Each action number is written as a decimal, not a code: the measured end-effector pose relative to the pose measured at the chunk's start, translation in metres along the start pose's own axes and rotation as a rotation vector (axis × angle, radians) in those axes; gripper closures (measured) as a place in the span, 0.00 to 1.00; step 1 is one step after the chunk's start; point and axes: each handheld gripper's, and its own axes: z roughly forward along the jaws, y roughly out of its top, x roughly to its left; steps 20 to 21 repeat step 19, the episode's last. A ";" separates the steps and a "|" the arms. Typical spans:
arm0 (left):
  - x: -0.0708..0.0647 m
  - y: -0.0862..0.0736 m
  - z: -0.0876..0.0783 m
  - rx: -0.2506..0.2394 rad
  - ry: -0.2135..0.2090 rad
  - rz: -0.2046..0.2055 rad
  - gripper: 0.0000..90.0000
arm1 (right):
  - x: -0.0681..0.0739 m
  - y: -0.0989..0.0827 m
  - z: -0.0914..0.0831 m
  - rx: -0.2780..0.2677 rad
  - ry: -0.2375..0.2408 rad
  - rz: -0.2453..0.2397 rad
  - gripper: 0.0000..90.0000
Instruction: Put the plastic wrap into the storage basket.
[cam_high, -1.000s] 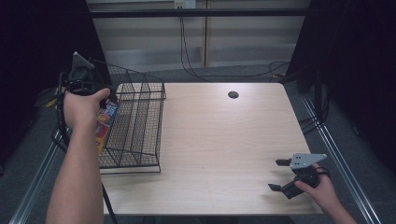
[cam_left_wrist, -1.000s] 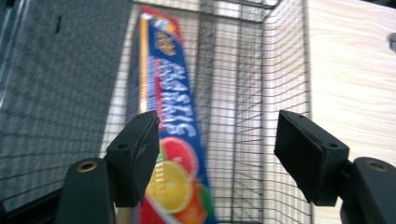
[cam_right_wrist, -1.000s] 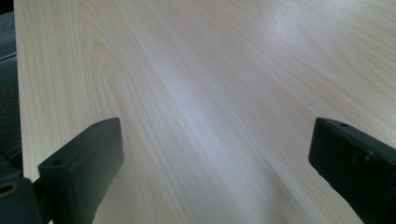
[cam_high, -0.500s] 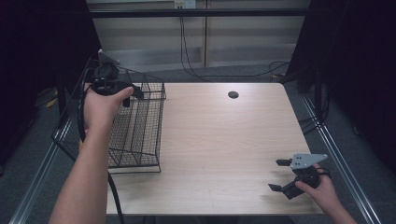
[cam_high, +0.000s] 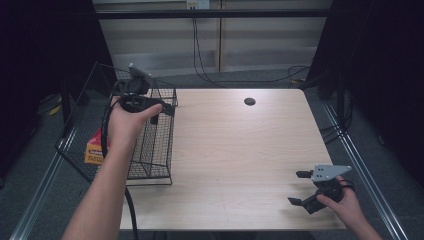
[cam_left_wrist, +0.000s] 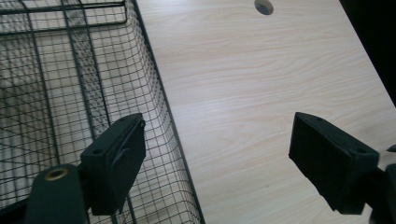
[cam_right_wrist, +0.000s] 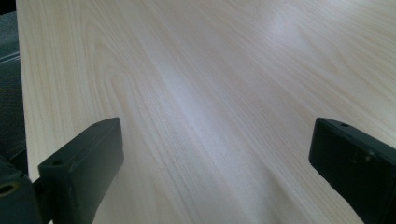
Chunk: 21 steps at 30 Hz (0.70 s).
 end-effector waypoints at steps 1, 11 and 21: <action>-0.002 -0.001 0.001 0.005 -0.006 0.007 0.20 | 0.000 0.000 0.000 0.000 0.000 0.000 0.03; -0.027 -0.013 0.021 0.019 -0.066 0.107 0.17 | 0.001 0.000 0.000 0.001 0.001 -0.001 0.03; -0.040 -0.023 0.035 0.021 -0.098 0.160 0.13 | 0.000 -0.001 0.001 0.005 0.002 0.007 0.03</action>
